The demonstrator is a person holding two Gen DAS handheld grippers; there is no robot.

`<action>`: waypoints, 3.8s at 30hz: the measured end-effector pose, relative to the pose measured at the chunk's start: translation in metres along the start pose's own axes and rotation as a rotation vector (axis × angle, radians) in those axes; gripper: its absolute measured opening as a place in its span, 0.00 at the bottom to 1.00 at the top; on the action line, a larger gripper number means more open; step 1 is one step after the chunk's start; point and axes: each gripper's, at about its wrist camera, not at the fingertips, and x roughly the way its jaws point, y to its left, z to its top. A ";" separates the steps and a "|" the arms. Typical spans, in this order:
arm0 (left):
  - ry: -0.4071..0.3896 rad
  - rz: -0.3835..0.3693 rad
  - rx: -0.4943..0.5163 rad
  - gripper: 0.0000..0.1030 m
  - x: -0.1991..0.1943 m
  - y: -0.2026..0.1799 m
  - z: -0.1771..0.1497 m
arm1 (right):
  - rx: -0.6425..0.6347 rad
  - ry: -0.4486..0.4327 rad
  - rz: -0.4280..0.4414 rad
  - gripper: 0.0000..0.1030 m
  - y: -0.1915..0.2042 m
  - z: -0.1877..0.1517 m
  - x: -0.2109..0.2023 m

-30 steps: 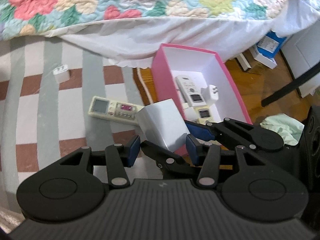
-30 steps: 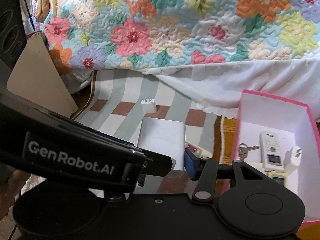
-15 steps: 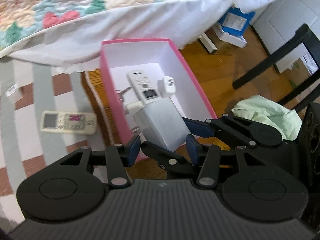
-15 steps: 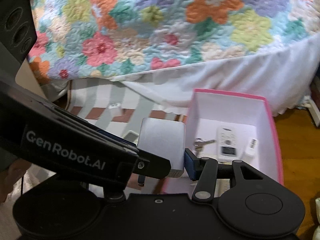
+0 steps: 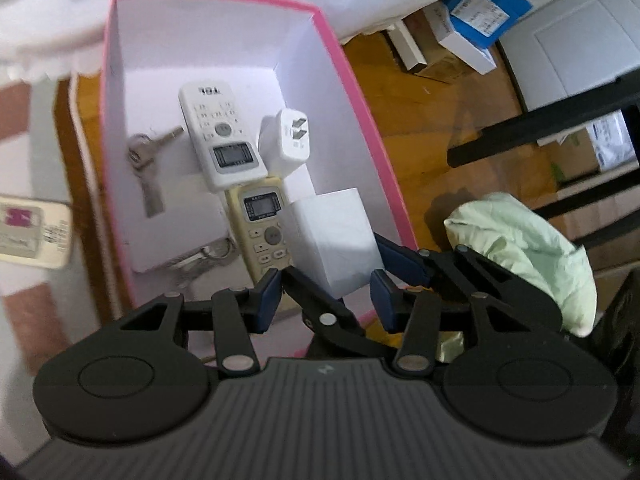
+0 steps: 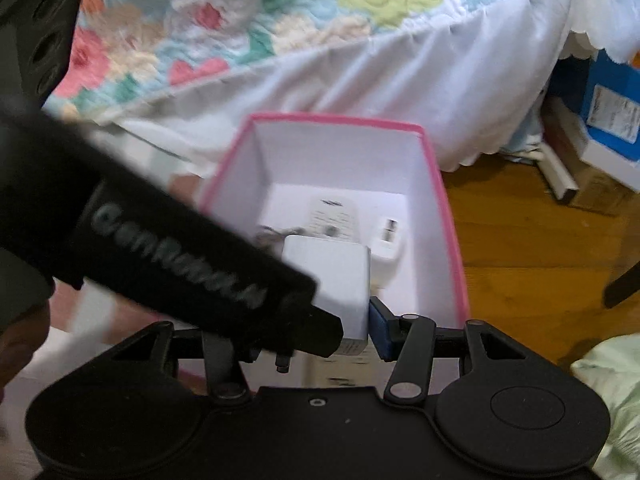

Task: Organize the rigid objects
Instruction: 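Lower the charger cube into the pink box with the left gripper, then open the left gripper to release the cube inside the box, then move the left gripper down to the beige QUNDA remote on the rug, then close the left gripper on the beige remote's end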

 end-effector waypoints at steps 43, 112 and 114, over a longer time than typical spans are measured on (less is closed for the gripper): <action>-0.147 0.301 0.078 0.52 -0.164 0.030 -0.053 | -0.199 -0.018 0.240 0.67 0.067 0.023 -0.069; -0.256 0.079 -0.473 0.26 -0.089 0.268 -0.071 | -0.123 0.271 0.372 0.58 0.184 0.034 0.119; -0.245 0.087 -0.460 0.23 -0.089 0.270 -0.072 | -0.105 0.277 0.413 0.60 0.181 0.027 0.120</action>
